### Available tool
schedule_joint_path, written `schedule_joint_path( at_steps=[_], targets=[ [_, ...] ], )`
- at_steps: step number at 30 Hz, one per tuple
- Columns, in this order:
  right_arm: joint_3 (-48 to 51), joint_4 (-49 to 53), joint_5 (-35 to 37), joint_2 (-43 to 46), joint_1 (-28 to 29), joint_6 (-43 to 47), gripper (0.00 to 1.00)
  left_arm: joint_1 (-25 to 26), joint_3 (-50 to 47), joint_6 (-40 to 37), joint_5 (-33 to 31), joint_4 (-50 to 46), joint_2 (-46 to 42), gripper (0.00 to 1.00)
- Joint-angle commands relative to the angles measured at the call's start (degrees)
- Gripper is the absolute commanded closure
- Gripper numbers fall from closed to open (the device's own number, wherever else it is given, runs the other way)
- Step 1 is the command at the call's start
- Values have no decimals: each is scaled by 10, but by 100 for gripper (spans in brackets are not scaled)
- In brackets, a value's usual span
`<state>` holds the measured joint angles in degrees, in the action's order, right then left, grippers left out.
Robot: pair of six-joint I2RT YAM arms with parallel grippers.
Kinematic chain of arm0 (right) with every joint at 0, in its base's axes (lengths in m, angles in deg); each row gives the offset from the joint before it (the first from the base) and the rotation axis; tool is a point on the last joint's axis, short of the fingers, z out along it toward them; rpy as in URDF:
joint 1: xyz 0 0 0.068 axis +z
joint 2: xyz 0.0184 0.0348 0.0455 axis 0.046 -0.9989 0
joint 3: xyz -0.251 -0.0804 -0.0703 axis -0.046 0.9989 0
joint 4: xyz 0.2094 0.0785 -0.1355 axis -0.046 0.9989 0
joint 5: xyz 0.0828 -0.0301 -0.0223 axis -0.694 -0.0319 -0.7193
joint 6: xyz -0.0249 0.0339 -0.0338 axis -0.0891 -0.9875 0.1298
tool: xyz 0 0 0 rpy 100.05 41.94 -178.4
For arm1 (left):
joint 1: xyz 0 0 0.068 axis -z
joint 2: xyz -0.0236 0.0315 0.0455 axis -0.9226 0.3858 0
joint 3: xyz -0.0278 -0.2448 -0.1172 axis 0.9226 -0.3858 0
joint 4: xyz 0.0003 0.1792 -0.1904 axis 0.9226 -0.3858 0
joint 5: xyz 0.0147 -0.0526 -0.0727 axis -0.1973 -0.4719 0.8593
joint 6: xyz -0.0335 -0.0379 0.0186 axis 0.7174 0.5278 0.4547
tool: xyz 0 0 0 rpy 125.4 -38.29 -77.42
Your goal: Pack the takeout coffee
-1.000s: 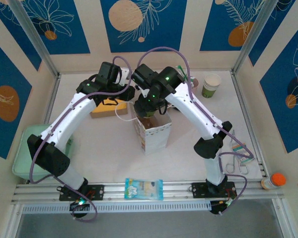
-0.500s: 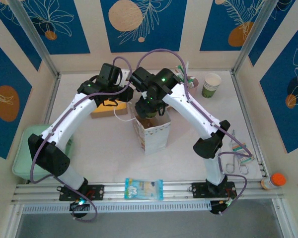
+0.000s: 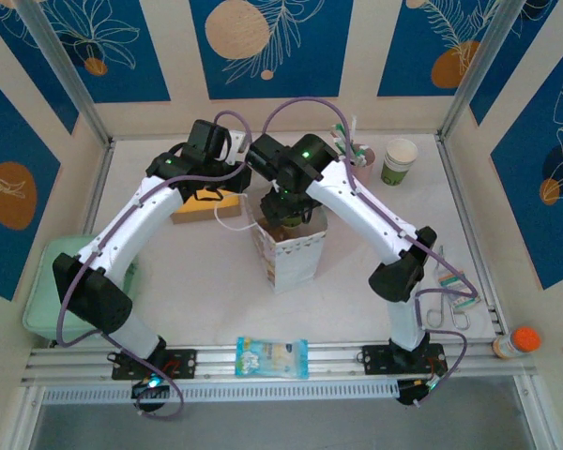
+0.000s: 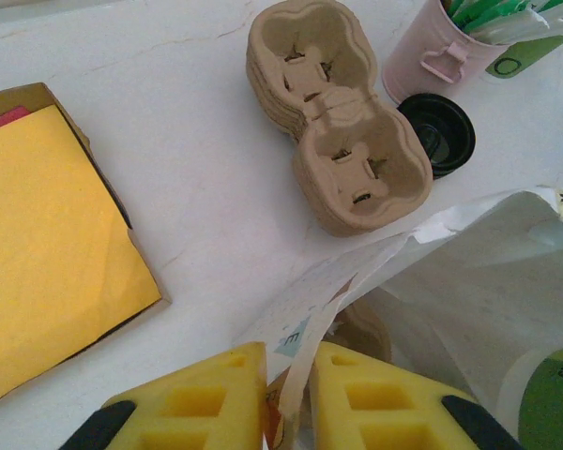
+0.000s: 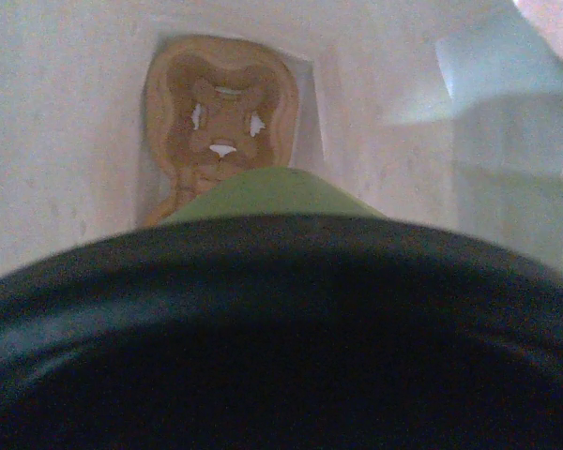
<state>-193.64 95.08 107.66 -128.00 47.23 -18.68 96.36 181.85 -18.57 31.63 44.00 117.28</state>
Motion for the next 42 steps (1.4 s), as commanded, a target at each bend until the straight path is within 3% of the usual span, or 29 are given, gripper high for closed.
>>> schedule_joint_path(
  at_steps=[1,10,18,24,31,35,42],
  targets=[
    [11,18,9,29,-2,-19,53,12,-8,-3,4,-7,-13,81],
    [41,-4,-22,48,7,-11,53,11,-11,-2,0,-7,-10,82],
    [125,-85,-111,85,10,-10,54,12,-3,3,14,-9,-13,82],
    [145,-75,-77,88,-9,-30,55,12,-4,5,18,-10,-14,83],
    [98,-27,-3,56,-6,-36,56,12,-4,7,18,-12,-17,83],
    [97,-33,-13,48,2,-30,56,12,-6,6,18,-12,-19,83],
    [162,-101,-91,85,1,-21,56,12,-11,10,28,-11,-20,83]
  ],
)
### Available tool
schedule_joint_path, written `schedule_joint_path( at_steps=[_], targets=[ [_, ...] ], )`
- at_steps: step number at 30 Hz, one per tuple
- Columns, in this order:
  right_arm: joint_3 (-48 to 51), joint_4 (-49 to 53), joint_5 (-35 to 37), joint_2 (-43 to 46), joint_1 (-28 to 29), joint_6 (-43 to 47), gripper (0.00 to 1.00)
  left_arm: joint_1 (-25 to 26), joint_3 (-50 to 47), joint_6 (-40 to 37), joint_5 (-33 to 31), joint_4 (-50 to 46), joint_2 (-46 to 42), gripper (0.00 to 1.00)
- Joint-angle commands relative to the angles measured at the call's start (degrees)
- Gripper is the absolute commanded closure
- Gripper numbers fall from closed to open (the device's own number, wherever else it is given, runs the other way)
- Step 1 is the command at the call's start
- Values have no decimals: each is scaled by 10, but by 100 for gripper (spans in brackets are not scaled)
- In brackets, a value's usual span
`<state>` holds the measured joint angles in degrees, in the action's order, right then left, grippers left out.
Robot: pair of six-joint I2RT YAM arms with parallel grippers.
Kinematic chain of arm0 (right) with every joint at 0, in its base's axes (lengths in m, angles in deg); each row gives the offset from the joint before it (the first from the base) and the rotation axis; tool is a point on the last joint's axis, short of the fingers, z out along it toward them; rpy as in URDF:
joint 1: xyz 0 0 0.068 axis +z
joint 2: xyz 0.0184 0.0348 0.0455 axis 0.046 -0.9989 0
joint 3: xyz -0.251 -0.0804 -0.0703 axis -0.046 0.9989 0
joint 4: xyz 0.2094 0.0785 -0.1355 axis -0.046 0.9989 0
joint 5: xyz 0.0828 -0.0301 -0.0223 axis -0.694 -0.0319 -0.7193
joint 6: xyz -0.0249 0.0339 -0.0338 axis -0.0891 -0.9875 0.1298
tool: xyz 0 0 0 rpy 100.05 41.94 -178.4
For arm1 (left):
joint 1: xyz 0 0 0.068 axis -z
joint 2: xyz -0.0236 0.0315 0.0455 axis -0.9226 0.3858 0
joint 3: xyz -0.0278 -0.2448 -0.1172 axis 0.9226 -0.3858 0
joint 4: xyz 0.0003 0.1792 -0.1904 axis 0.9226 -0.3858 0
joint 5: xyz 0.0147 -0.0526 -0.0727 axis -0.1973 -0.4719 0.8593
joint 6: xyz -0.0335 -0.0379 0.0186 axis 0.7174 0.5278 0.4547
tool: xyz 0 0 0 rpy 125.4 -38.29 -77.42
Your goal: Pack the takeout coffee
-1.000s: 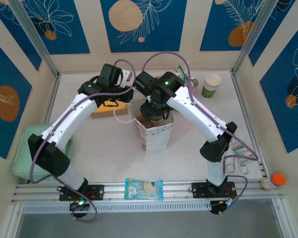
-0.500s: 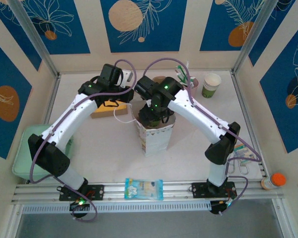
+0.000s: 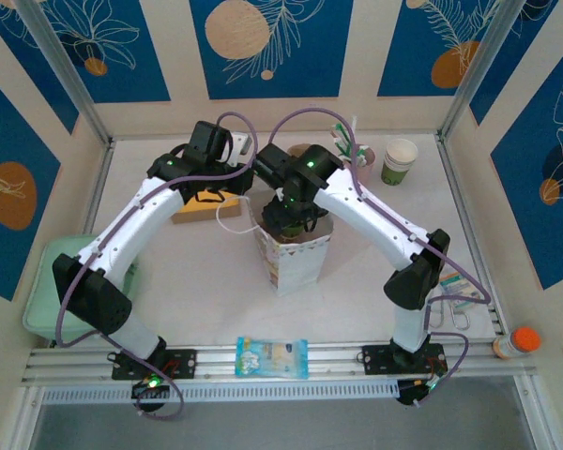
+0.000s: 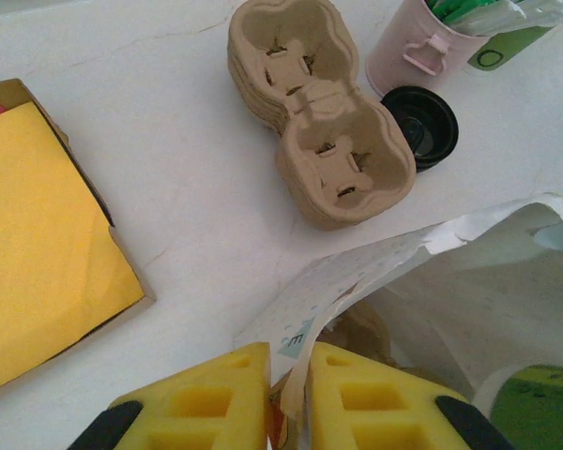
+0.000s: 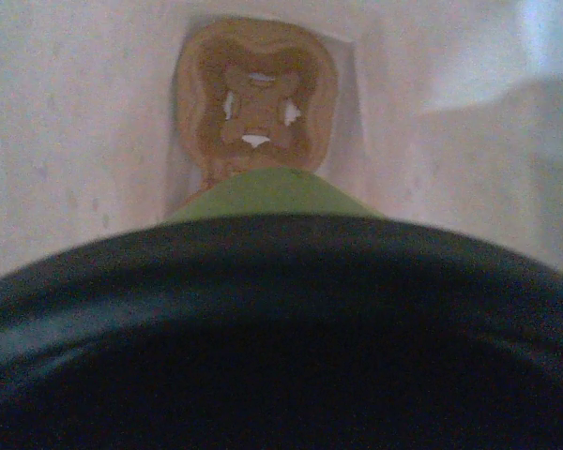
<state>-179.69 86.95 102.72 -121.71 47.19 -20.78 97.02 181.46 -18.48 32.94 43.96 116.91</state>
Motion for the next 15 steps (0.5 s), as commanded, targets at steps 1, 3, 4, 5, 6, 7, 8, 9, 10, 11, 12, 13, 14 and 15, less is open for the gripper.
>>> schedule_joint_path(
  at_steps=[1,3,4,5,6,7,8,9,10,11,12,13,14,15],
  targets=[
    [38,-31,-53,31,-4,0,56,5,-8,9,17,-8,-16,83],
    [69,-57,-76,52,-18,-3,56,5,-9,10,22,-6,-15,83],
    [85,-69,-85,64,-25,-4,56,5,-9,10,25,-6,-14,83],
    [95,-74,-90,72,-31,-5,56,5,-8,10,26,-6,-13,84],
    [104,-79,-92,79,-35,-6,56,5,-8,11,26,-6,-13,83],
    [109,-80,-91,83,-38,-6,56,4,-8,12,25,-6,-13,83],
    [112,-79,-89,86,-40,-5,56,4,-7,11,26,-6,-13,84],
    [114,-77,-86,87,-42,-4,56,4,-6,12,26,-5,-14,84],
    [116,-77,-85,87,-44,-3,56,4,-6,13,27,-5,-15,84],
    [118,-78,-84,88,-45,-3,56,3,-5,13,28,-6,-14,84],
    [121,-80,-84,89,-48,-2,56,3,-4,14,28,-5,-13,84],
    [124,-83,-87,90,-50,-2,56,3,-3,13,28,-6,-12,84],
    [127,-86,-90,91,-50,-1,56,3,-3,14,28,-7,-12,84],
    [129,-89,-92,90,-50,2,56,3,-1,14,28,-8,-10,84]
  ],
)
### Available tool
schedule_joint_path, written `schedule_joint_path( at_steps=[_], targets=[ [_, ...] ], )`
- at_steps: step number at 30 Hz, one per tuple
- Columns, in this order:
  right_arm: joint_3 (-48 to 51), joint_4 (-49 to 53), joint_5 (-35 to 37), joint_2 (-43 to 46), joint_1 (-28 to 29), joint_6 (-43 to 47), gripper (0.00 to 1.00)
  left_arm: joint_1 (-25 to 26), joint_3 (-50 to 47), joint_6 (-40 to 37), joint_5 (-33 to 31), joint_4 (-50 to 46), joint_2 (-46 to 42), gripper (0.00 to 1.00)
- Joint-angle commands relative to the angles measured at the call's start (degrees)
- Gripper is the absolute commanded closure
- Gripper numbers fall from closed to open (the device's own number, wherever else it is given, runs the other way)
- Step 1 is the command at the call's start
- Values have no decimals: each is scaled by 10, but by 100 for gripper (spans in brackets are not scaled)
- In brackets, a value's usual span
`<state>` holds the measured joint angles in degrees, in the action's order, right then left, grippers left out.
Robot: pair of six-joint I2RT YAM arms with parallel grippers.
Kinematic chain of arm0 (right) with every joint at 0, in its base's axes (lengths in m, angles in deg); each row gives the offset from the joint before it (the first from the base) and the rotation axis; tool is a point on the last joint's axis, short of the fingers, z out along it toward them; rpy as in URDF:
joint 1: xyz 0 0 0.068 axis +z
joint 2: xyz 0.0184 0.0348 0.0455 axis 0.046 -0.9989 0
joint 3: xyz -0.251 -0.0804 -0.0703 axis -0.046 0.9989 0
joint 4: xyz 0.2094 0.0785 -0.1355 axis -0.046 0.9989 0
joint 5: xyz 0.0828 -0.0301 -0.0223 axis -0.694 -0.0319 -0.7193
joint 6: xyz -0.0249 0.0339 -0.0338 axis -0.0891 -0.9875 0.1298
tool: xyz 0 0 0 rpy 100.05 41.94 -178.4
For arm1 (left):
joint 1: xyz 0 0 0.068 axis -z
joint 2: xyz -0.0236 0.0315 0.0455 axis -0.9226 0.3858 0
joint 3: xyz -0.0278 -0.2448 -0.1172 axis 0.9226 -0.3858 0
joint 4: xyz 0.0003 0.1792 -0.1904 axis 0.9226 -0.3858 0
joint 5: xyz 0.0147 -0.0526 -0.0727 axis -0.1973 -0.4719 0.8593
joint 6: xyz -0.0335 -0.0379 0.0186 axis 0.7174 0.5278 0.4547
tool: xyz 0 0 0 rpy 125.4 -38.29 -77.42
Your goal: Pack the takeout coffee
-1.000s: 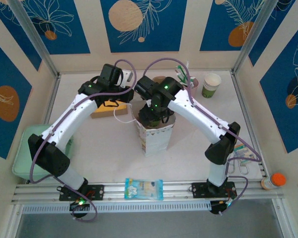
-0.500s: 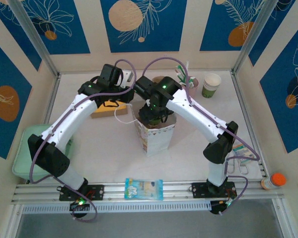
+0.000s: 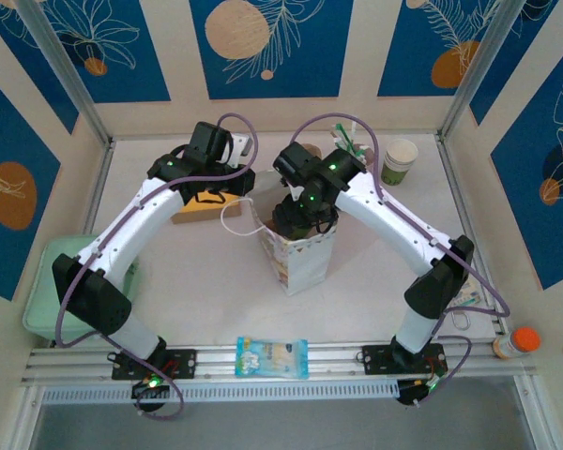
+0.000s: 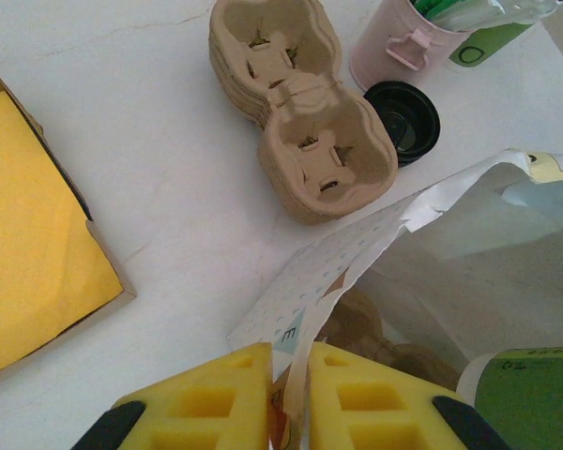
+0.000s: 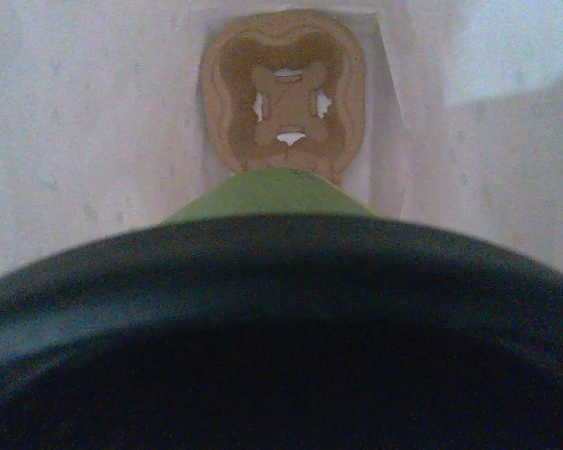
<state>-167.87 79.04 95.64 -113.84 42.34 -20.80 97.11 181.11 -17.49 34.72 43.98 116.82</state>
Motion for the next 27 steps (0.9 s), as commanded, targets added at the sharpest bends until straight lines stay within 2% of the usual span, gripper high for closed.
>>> schedule_joint_path(
  at_steps=[1,18,27],
  targets=[
    [11,-12,-23,10,-1,4,56,3,4,5,12,-9,-9,84],
    [-56,47,29,-84,30,9,56,3,16,14,43,-11,-12,84],
    [-64,75,57,-94,31,0,56,3,15,15,43,-9,-13,84]
  ],
)
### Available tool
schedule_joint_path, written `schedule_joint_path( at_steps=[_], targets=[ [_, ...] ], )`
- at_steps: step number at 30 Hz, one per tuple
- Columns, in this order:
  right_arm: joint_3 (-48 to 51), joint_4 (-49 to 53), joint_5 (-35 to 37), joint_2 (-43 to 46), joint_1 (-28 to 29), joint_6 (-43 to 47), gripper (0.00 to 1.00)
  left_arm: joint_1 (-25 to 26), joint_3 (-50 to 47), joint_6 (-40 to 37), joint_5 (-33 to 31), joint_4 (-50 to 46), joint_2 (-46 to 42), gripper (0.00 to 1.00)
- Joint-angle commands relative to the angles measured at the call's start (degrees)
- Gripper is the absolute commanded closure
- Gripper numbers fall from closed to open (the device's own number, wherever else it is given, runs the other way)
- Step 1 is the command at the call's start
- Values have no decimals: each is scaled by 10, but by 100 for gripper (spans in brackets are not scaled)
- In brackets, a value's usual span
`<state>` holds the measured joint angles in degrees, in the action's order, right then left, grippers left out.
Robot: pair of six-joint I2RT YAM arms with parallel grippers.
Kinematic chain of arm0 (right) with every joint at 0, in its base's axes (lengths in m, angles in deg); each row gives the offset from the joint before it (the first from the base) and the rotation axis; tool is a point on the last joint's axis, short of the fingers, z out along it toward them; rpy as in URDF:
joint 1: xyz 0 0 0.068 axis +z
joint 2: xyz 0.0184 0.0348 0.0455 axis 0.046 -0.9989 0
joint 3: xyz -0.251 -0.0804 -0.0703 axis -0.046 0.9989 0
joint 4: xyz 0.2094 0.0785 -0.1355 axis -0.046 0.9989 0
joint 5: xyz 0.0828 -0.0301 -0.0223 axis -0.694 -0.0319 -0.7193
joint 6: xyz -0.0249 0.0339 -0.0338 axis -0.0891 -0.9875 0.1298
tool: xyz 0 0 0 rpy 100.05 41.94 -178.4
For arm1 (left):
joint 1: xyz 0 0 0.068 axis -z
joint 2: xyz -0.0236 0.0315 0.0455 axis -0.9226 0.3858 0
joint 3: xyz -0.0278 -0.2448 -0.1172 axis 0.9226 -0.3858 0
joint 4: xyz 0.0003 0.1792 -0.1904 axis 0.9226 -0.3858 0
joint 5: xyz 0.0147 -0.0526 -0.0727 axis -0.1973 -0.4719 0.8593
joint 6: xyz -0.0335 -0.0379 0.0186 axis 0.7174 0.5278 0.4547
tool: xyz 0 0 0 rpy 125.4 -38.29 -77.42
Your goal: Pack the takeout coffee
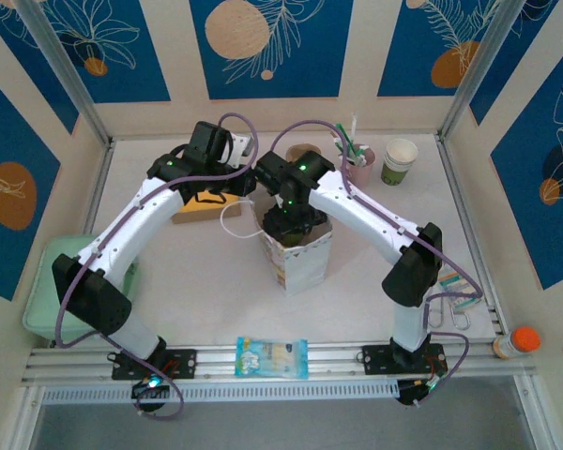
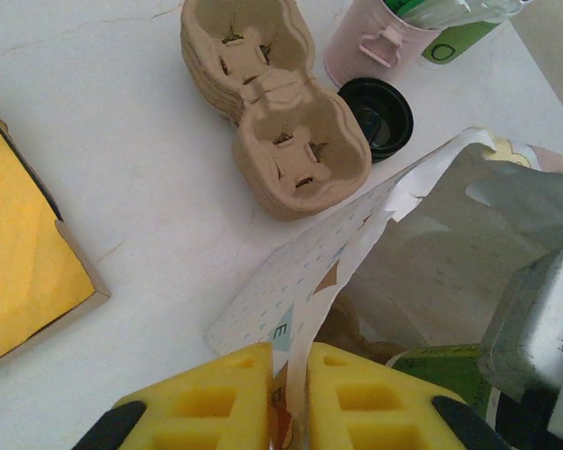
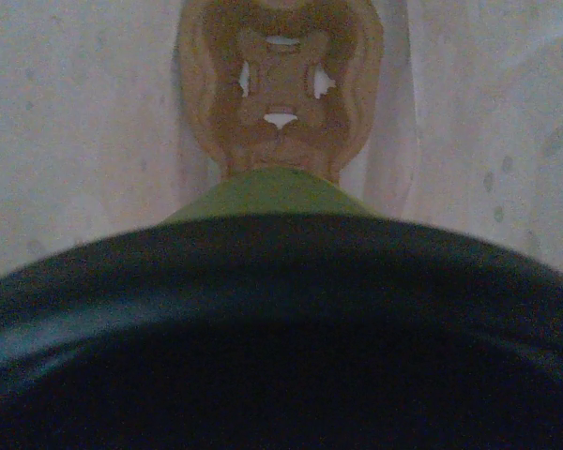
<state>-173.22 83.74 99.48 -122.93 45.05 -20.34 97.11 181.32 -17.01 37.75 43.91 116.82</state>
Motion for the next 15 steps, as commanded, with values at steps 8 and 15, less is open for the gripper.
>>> schedule_joint_path(
  at_steps=[8,15],
  targets=[
    [6,30,12,-1,7,-3,56,3,16,10,9,-9,-13,84],
    [44,-10,-30,15,0,3,56,3,18,10,9,-10,-16,85]
  ],
)
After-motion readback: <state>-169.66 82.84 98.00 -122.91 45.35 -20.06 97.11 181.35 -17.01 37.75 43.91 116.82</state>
